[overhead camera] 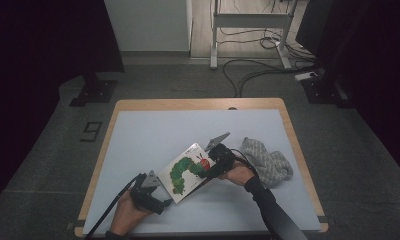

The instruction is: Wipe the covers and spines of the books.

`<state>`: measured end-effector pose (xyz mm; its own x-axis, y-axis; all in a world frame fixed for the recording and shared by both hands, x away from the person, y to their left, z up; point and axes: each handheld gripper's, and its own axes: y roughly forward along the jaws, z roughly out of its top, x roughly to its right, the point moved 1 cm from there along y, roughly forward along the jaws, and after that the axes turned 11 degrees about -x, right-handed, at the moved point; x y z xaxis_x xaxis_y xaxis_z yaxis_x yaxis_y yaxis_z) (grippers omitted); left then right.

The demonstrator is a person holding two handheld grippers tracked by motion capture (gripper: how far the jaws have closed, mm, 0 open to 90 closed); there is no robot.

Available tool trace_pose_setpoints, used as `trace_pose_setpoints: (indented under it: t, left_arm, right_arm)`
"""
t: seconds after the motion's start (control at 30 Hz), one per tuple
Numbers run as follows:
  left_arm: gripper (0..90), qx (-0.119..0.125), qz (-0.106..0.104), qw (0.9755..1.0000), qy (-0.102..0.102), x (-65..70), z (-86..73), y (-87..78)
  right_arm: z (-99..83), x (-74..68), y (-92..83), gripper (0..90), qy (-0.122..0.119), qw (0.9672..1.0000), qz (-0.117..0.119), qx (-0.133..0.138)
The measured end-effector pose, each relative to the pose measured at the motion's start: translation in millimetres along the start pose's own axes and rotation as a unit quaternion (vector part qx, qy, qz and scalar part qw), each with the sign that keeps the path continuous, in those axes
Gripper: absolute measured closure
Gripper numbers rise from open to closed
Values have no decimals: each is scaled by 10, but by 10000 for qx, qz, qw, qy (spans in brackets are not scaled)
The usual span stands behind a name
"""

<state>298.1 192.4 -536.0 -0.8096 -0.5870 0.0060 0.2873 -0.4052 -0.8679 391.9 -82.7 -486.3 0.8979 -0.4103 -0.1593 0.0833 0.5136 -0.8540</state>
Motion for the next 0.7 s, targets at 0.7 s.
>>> trace_pose_setpoints:
  t: [0.7]
  left_arm:
    - [0,-17,-28,9998,-210,-18,-2,-86]
  right_arm:
    - [-157,-8,-114,369,-62,9999,117,57]
